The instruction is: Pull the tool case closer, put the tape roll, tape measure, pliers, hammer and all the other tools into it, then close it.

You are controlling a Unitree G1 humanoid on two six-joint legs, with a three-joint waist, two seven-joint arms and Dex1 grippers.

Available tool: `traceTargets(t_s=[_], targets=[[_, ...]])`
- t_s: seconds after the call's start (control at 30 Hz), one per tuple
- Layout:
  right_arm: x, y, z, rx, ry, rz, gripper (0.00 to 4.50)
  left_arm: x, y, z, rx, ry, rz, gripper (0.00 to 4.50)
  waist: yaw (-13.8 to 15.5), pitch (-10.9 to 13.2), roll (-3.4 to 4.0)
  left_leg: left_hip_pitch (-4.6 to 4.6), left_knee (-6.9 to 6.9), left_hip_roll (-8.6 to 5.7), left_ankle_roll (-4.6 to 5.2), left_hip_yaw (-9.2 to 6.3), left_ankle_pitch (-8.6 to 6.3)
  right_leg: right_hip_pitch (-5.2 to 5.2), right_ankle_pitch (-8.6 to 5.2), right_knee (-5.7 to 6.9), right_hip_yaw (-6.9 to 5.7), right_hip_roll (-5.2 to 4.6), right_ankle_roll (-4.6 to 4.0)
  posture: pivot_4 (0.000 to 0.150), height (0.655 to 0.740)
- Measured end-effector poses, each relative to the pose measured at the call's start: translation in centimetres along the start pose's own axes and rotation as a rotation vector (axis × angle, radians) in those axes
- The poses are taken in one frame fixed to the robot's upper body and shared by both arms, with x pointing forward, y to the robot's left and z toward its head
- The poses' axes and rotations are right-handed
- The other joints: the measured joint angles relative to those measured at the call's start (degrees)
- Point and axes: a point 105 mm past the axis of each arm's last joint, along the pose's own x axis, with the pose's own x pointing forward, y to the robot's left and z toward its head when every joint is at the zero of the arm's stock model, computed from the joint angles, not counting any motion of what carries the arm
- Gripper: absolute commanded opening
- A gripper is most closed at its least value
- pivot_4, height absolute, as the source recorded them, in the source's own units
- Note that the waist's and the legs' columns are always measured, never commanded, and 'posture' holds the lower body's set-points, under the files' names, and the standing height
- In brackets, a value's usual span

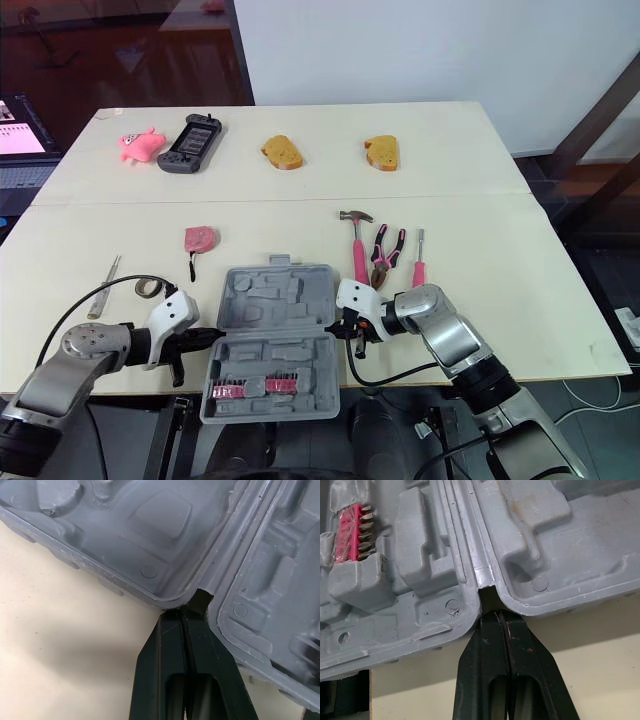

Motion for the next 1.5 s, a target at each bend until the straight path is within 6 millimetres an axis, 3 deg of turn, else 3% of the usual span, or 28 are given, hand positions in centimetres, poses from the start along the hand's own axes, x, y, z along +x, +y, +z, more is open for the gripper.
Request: traceTargets(t_s=[0.43, 0.57, 0.63, 0.77, 0.87, 0.93, 1.0, 1.1, 1.23, 1.37, 1.5], targets=[[-0.4, -0.3, -0.2, -0.026, 0.003, -0.024, 0.03, -0.7, 1.1, -0.3, 0.040, 0.011, 0.030, 0.00, -0.02, -0.01, -0.02, -0.01, 0.00, 0.00, 0.00, 0.00, 0.00, -0.03, 0.00, 0.00, 0.00, 0.01, -0.01, 0.150, 0.7238], [-3.9, -1.9, -2.0, -0.005, 0.052, -0.095, 0.03, -3.8, 4.0, -1.2, -0.004, 0.039, 0.154, 0.00, 0.02, 0.03, -0.06, -0.05, 0.00, 0.00, 0.00, 0.01, 0.00, -0.07, -0.01, -0.01, 0.00, -0.01, -0.02, 0.150, 0.7238], [-5.0, -2.3, -2.1, 0.008, 0.029, -0.121, 0.00, -4.7, 4.6, -1.0, -0.012, 0.021, 0.189, 0.54, 0.08, 0.03, -0.06, -0.06, -0.01, 0.00, 0.00, 0.01, 0.00, -0.07, -0.01, -0.01, 0.00, -0.01, -0.02, 0.150, 0.7238], [-7.3, -1.7, -2.4, 0.035, -0.040, -0.122, 1.26, -6.4, 5.3, -0.9, -0.055, -0.043, 0.252, 2.26, 0.08, 0.04, -0.06, -0.09, -0.01, 0.00, 0.00, 0.01, 0.00, -0.09, -0.01, -0.02, 0.00, -0.02, -0.01, 0.150, 0.7238], [-10.2, -1.8, -2.1, 0.067, -0.140, -0.172, 2.84, -8.9, 6.3, -1.3, -0.084, -0.098, 0.344, 3.86, -0.05, 0.04, -0.08, -0.06, -0.02, 0.01, 0.00, 0.01, 0.00, -0.08, -0.01, -0.03, 0.00, -0.02, -0.03, 0.150, 0.7238], [-11.9, -1.7, -2.3, 0.091, -0.192, -0.215, 3.76, -10.6, 6.7, -1.8, -0.082, -0.112, 0.404, 4.50, -0.08, 0.04, -0.09, -0.05, -0.02, 0.01, 0.00, 0.01, 0.00, -0.07, -0.02, -0.03, 0.00, -0.02, -0.03, 0.150, 0.7238], [-13.6, -1.6, -3.1, 0.126, -0.202, -0.260, 4.40, -12.7, 7.2, -3.0, -0.092, -0.103, 0.478, 4.50, -0.07, 0.05, -0.09, -0.06, -0.03, 0.01, -0.01, 0.02, -0.01, -0.09, -0.03, -0.06, 0.00, -0.03, -0.03, 0.150, 0.7238], [-16.7, -1.9, -4.4, 0.171, -0.208, -0.362, 4.40, -16.3, 7.7, -5.1, -0.142, -0.103, 0.614, 4.50, -0.14, 0.05, -0.09, -0.06, -0.02, 0.01, -0.01, 0.06, -0.01, -0.10, -0.04, -0.08, 0.04, -0.05, -0.08, 0.150, 0.7238], [-19.4, -2.7, -4.6, 0.179, -0.231, -0.459, 4.40, -19.1, 7.8, -6.9, -0.196, -0.136, 0.748, 4.50, -0.16, 0.04, -0.12, -0.05, -0.02, 0.01, -0.02, 0.09, -0.02, -0.10, -0.06, -0.09, 0.05, -0.06, -0.14, 0.150, 0.7238], [-20.2, -3.7, -4.7, 0.192, -0.250, -0.490, 4.40, -20.1, 7.0, -9.0, -0.256, -0.096, 0.783, 4.50, -0.25, 0.03, -0.14, -0.06, -0.05, 0.01, -0.02, 0.11, -0.02, -0.17, -0.08, -0.09, 0.09, -0.06, -0.19, 0.150, 0.7238], [-20.2, -4.9, -2.4, 0.129, -0.280, -0.475, 4.40, -21.5, 7.8, -7.8, -0.230, -0.122, 0.829, 4.50, -0.17, 0.03, -0.16, -0.07, -0.05, 0.01, -0.02, 0.12, -0.01, -0.17, -0.06, -0.09, 0.09, -0.06, -0.20, 0.150, 0.7238]])
